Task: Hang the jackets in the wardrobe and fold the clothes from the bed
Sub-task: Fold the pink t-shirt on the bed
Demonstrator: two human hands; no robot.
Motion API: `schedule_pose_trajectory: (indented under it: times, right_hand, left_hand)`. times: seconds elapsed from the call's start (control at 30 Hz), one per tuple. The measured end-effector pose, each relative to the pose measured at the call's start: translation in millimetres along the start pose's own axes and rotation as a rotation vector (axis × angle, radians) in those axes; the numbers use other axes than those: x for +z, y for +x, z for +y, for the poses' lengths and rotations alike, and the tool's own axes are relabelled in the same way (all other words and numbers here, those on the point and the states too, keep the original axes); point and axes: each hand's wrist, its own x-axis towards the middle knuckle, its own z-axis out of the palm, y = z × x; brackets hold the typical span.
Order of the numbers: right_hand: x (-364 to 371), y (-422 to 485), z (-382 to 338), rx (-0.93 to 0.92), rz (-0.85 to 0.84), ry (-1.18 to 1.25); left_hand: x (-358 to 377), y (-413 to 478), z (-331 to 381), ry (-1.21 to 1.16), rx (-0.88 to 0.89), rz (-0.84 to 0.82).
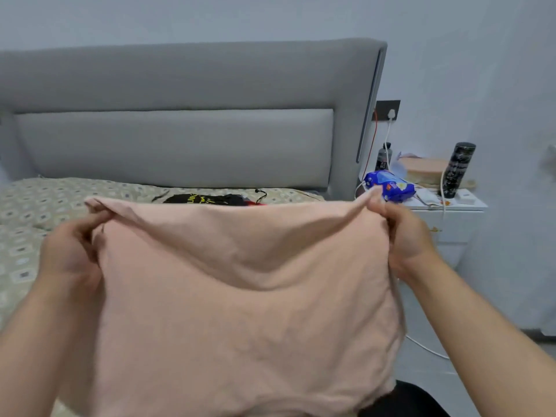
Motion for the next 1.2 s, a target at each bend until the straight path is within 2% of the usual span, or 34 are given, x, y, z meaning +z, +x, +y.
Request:
schedule_pose_trajectory:
  times: [0.07, 0.13, 0.2, 0.27, 0.37, 0.53, 0.6, 0.67, 0.77, 0.93, 1.1, 1.13, 1.2]
  right_hand:
    - [-10, 1, 17, -0.005, 0.066, -0.305]
    - [-22, 8, 34, -0.06, 0.072, -0.629]
    - [-33, 15, 52, -0.055, -0.007, -0.826]
    - [-40, 19, 74, 0.016, -0.105, -0.913]
    - [-50, 15, 104, 0.142, -0.196, -0.975]
    - [-92, -15, 147, 0.394, -0.045, -1.026]
    - [-103, -21, 165, 0.52, -0.07, -1.011]
    - [-111, -20, 184, 0.612, -0.116, -0.938]
    - [-117, -8, 203, 0.644, -0.104, -0.869]
    - [-121, 1, 210, 0.71, 0.013, -0.859]
    - [-114, 1, 197, 0.53, 0.073, -0.915]
    - [-112, -1, 196, 0.524, 0.043, -0.888]
    - [-107, -7, 193, 0.559, -0.056, -0.828]
  left_hand:
    - [-2, -4, -17, 0.129, -0.075, 0.024]
    - [-9, 1, -36, 0.267, -0.058, 0.067]
    - [-15, 7, -57, 0.394, -0.021, 0.107]
    - [-22, 14, -76, 0.648, 0.009, 0.092]
    - [-36, 13, -110, 1.224, 0.008, 0.001]
    - [-40, -38, -199, 1.595, -0.005, -0.429]
    - [-36, -60, -232, 1.773, 0.003, -0.52]
    - [-35, -73, -252, 1.909, -0.046, -0.537]
    - [-39, -71, -259, 1.949, 0.003, -0.473]
    - [-21, -55, -262, 1.942, 0.004, -0.481]
    - [63, -62, -287, 1.626, 0.338, -0.57]
    - [87, -70, -292, 1.558, 0.32, -0.596]
    - [135, -85, -301, 1.45, 0.167, -0.679]
